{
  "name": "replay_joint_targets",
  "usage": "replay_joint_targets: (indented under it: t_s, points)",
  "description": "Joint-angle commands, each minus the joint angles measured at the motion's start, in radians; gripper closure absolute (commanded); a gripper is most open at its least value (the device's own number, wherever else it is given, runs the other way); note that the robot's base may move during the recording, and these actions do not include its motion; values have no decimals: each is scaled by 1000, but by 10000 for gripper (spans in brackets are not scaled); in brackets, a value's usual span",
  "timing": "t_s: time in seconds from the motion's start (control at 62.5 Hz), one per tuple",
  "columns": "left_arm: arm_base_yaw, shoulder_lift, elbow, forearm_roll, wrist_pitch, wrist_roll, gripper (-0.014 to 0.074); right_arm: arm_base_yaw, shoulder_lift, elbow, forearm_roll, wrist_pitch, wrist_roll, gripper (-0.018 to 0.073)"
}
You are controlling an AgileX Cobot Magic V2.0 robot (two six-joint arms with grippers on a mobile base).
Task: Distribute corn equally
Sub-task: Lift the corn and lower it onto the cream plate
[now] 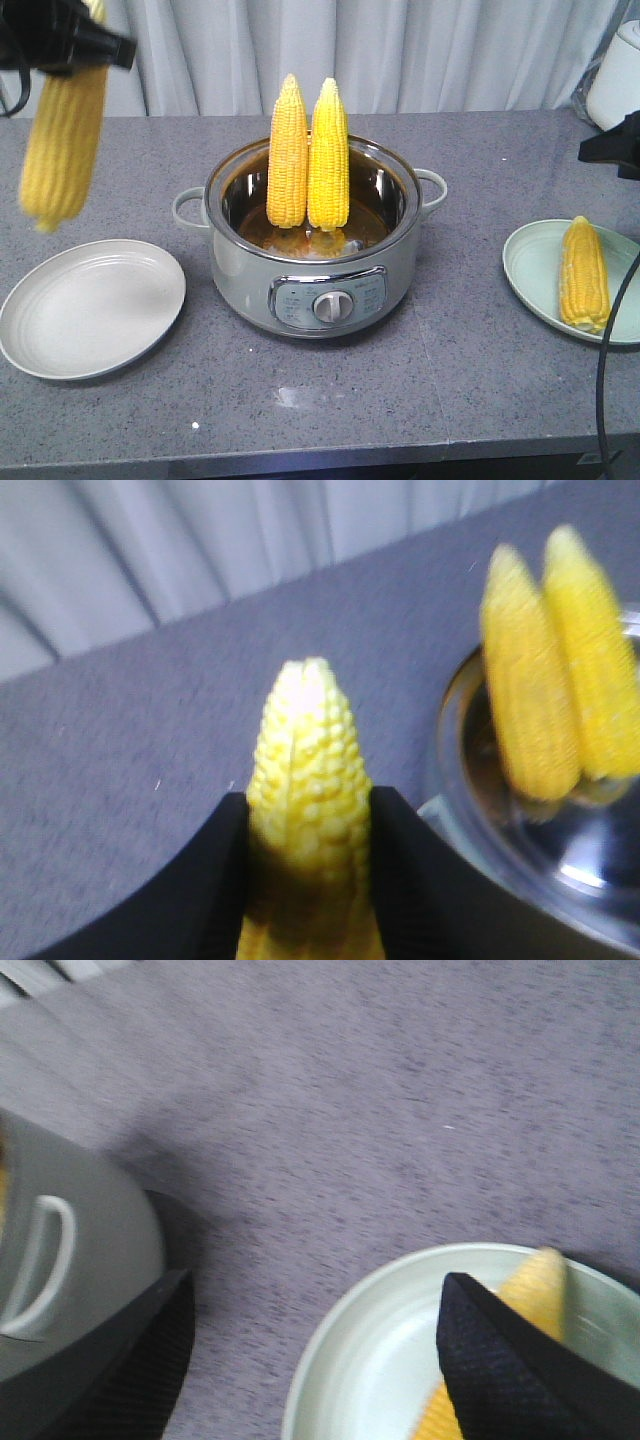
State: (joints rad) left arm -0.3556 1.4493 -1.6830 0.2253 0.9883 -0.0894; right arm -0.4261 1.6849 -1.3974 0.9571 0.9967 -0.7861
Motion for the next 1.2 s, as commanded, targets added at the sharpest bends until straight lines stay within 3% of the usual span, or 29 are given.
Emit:
replay_joint_targets:
  t_s: [0.0,0.208,0.608,0.991,1.183]
  points:
    - [21,23,-24,55,63,-26,604,1,-47,-27,135,38,-45,74]
    - [52,150,-24,54,171,-25,604,1,-47,-27,233,106,-106,74]
    - [94,284,-21,49,181,-27,604,1,-47,-27,227,110,-108,74]
    - [94,329,-21,30,222,-25,599,1,-47,-27,226,104,-113,74]
    - [94,329,-21,27,241,-23,543,1,-47,-27,226,101,-113,74]
